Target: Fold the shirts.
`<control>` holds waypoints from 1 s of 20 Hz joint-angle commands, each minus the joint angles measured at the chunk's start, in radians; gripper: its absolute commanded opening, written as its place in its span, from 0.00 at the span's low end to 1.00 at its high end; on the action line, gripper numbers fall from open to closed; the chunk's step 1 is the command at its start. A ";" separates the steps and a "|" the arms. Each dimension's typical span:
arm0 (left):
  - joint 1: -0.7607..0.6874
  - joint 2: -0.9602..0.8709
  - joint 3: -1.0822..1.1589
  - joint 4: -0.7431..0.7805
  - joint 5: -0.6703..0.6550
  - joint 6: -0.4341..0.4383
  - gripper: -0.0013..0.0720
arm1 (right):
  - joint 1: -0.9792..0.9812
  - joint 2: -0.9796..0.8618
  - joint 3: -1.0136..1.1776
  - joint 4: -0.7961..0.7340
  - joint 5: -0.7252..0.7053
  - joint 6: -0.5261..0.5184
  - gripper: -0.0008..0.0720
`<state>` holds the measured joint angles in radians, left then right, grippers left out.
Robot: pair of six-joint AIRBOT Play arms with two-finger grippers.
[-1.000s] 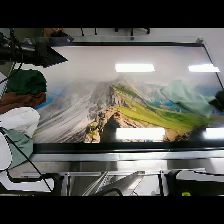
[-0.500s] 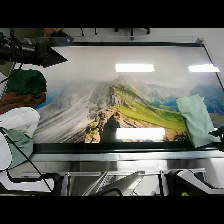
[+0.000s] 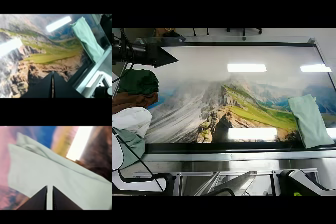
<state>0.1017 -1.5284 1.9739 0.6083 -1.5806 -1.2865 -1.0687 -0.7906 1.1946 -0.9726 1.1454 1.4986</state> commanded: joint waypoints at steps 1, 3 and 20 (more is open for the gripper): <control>0.009 0.018 -0.021 -0.005 -0.029 -0.042 0.03 | 0.200 -0.031 0.093 0.230 -0.075 -0.050 0.04; 0.009 0.111 -0.161 -0.006 0.036 -0.040 0.03 | 0.417 -0.027 0.076 0.191 -0.084 -0.063 0.04; 0.194 1.019 -1.322 0.001 0.128 0.108 0.03 | 1.241 0.068 -0.337 -0.064 -0.150 0.061 0.04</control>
<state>0.2741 -0.5549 0.6861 0.6102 -1.4334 -1.1835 0.1593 -0.7235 0.8635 -1.0363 0.9886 1.5562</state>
